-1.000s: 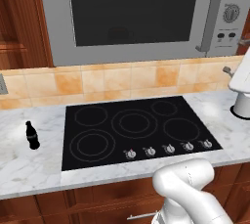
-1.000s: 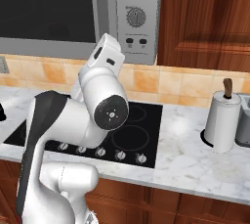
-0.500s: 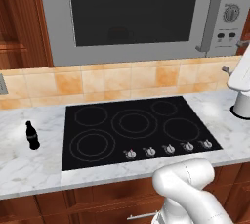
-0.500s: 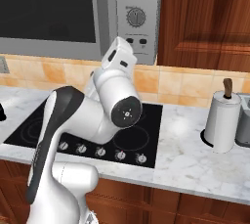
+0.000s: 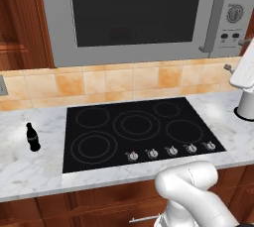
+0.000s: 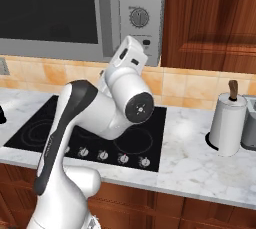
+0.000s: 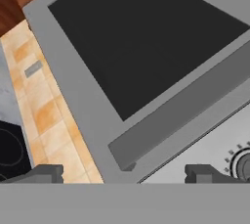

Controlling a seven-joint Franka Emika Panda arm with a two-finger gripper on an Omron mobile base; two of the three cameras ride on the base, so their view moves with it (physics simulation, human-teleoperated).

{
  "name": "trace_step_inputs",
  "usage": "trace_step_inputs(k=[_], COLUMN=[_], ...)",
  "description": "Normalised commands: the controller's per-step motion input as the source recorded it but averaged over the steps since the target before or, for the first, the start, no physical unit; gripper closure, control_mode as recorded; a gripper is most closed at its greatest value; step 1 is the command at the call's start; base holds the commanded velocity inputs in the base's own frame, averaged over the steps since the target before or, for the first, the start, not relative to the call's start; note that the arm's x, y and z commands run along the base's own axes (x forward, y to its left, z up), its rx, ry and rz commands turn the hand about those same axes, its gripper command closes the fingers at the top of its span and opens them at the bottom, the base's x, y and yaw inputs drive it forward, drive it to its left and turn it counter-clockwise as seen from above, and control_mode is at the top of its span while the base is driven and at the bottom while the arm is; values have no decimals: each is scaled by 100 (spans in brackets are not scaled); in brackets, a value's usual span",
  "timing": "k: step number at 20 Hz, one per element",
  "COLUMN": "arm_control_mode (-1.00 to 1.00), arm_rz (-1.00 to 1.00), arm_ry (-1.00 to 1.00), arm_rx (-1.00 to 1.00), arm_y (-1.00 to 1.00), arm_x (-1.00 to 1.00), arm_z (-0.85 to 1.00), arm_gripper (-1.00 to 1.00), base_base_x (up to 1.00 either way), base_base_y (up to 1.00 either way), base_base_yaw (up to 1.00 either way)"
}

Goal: Place the microwavable item in the microwave. Then, close the microwave door and press the start button.

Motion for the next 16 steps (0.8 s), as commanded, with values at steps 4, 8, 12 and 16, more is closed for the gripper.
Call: trace_step_inputs(k=[4,8,12,16], arm_control_mode=[-100,-100,-100,-100], arm_rz=[0,0,0,0], arm_ry=[0,0,0,0], arm_rx=[0,0,0,0], arm_y=[0,0,0,-11], arm_x=[34,29,23,3], arm_z=[-16,-12,0,2], arm_gripper=[-100,-100,-100,-100], base_base_x=[0,0,0,0], base_base_y=[0,0,0,0], base_base_yaw=[0,0,0,0])
